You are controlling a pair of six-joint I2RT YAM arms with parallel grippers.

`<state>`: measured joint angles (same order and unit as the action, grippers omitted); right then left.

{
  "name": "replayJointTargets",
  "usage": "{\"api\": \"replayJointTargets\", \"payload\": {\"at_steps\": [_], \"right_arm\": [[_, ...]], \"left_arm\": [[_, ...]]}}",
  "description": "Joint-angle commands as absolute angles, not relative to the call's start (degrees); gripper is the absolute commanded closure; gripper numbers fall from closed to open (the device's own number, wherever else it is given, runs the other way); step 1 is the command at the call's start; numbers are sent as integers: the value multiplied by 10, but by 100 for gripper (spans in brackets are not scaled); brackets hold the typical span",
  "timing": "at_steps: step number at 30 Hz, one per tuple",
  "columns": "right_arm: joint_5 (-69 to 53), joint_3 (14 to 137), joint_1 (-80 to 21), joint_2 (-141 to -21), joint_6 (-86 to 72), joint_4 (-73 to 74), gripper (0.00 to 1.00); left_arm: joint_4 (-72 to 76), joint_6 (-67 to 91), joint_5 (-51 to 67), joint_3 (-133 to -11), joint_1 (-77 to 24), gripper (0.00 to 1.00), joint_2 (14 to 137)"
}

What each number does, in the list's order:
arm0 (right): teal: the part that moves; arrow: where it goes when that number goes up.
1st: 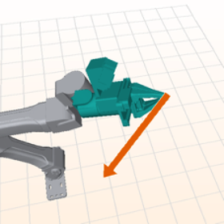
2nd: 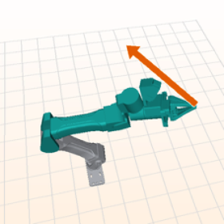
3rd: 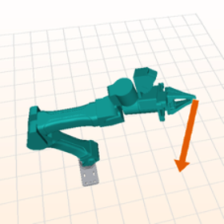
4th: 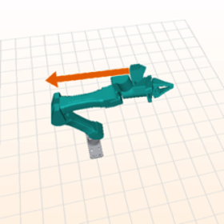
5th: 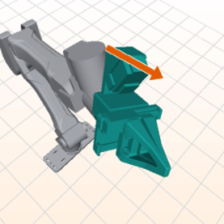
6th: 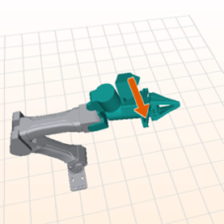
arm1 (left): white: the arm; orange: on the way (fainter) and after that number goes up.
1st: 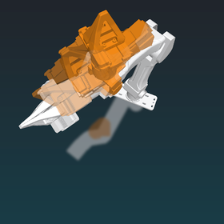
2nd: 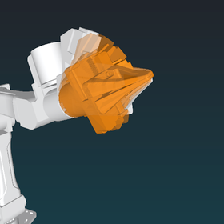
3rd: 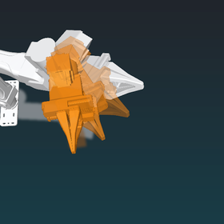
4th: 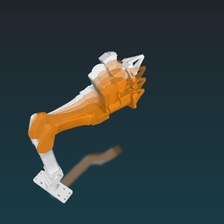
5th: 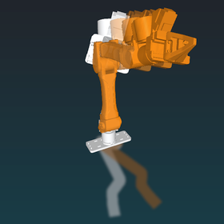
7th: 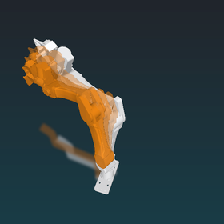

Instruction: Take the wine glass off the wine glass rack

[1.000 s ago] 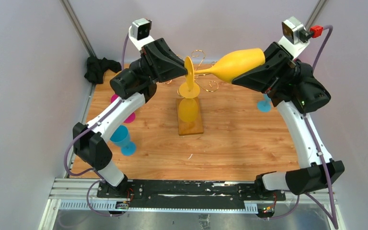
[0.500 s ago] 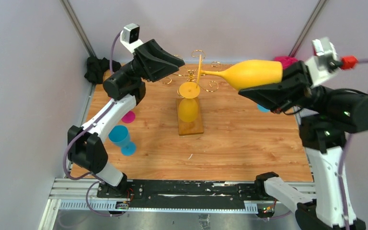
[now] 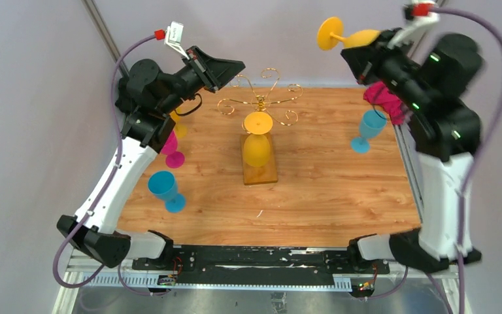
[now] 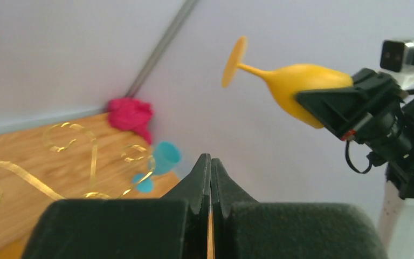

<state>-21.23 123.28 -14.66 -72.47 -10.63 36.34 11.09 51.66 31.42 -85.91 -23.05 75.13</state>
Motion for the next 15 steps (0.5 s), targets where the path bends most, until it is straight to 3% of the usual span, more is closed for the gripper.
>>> {"api": "replayJointTargets", "payload": {"at_steps": [1, 6, 15], "right_arm": [[57, 1263, -153, -855, -44, 539, 100], [152, 1269, -151, -971, -34, 568, 100], [76, 1226, -127, -1081, -43, 558, 100]], "left_arm": [[-262, 313, 85, -924, -270, 100, 737], [-284, 303, 17, -886, -289, 100, 709], [-316, 276, -30, -878, -294, 100, 697]]}}
